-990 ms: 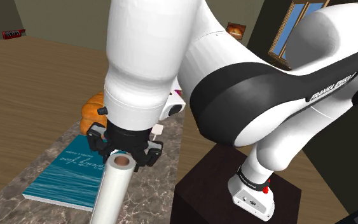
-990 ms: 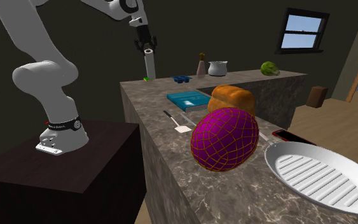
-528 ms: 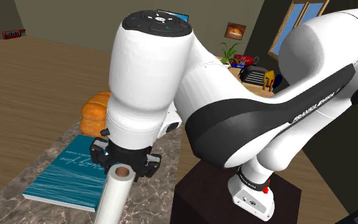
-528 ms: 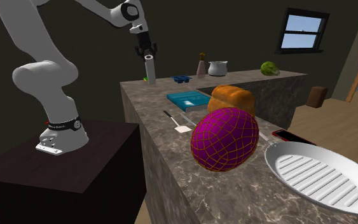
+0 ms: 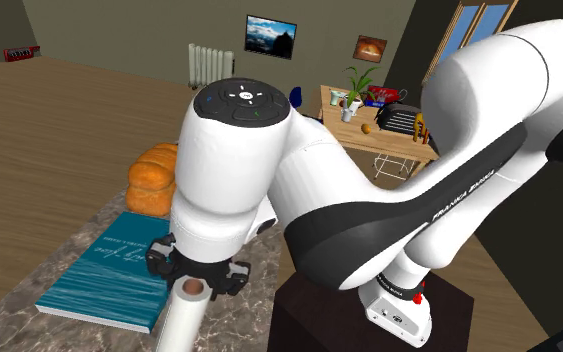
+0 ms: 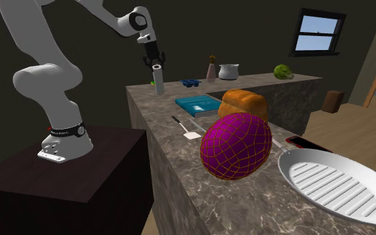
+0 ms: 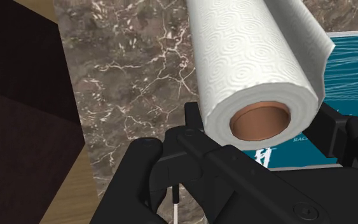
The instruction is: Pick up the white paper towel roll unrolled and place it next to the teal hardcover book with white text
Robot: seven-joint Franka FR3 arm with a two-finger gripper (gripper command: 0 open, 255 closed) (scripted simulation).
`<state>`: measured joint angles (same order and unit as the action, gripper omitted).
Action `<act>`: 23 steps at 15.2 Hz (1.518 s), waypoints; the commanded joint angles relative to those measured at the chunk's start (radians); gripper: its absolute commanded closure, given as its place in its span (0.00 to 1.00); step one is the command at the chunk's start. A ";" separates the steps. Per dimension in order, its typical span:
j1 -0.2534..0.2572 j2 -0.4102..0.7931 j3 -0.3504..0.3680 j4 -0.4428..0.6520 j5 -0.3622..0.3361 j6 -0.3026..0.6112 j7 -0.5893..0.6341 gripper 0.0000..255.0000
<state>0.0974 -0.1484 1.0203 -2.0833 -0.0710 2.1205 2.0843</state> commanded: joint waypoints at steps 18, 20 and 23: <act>-0.022 0.125 0.050 -0.105 -0.153 0.156 0.130 1.00; -0.021 0.126 0.050 -0.106 -0.154 0.157 0.131 0.00; -0.022 0.123 0.049 -0.108 -0.151 0.158 0.129 0.00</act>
<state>0.0757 -0.0250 1.0696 -2.1906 -0.2227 2.2786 2.2137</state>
